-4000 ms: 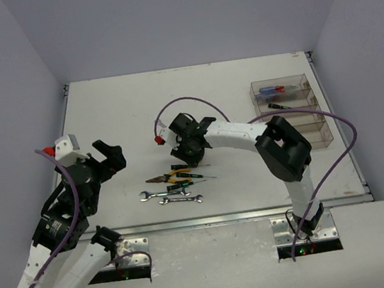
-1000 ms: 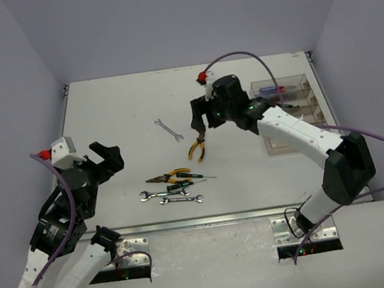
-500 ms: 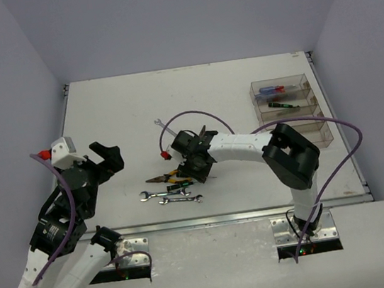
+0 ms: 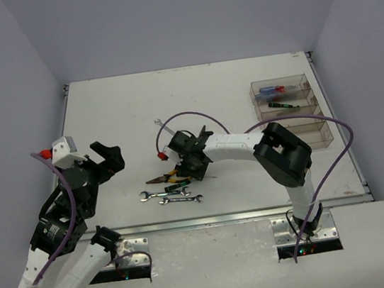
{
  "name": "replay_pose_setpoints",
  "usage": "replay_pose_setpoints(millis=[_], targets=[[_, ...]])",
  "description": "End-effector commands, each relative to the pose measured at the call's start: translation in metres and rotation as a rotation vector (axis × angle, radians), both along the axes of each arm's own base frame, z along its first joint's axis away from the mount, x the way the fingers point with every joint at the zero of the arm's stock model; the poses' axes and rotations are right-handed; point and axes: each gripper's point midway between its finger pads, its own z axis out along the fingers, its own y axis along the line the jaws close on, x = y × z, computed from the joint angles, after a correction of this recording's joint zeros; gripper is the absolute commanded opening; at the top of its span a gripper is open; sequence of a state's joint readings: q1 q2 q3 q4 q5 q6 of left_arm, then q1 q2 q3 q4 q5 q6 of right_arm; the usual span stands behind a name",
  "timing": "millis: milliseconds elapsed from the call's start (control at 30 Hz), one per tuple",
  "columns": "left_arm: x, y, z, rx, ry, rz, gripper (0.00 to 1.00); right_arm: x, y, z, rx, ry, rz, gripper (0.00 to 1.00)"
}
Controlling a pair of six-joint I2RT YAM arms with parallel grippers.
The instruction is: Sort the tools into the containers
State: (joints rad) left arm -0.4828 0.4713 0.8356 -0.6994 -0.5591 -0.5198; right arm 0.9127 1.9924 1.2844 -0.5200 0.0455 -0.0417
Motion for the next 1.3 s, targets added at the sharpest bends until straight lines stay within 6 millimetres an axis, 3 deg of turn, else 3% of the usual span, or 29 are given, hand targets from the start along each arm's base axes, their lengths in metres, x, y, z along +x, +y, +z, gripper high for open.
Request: replay_pose_setpoints(millis=[0,133,500,867,1067,1267], targets=[[0.005,0.0,0.007,-0.003,-0.028,0.006,1.0,0.008,0.018,0.013,0.063,-0.024,0.024,0.35],[0.004,0.0,0.007,-0.004,-0.028,0.004,1.0,0.015,0.019,0.017,0.061,-0.057,0.039,0.35],[0.004,0.0,0.007,-0.005,-0.031,0.004,1.0,0.022,0.005,-0.005,0.032,0.007,0.009,0.27],[0.004,0.001,0.008,-0.006,-0.032,0.005,1.0,0.022,0.003,0.018,0.06,-0.018,0.007,0.14],[0.003,0.001,0.008,-0.007,-0.035,0.006,1.0,0.021,0.0,0.014,0.058,-0.019,0.007,0.01],[0.004,0.001,0.008,-0.006,-0.032,0.005,1.0,0.023,0.001,0.03,0.089,-0.051,-0.006,0.0]])
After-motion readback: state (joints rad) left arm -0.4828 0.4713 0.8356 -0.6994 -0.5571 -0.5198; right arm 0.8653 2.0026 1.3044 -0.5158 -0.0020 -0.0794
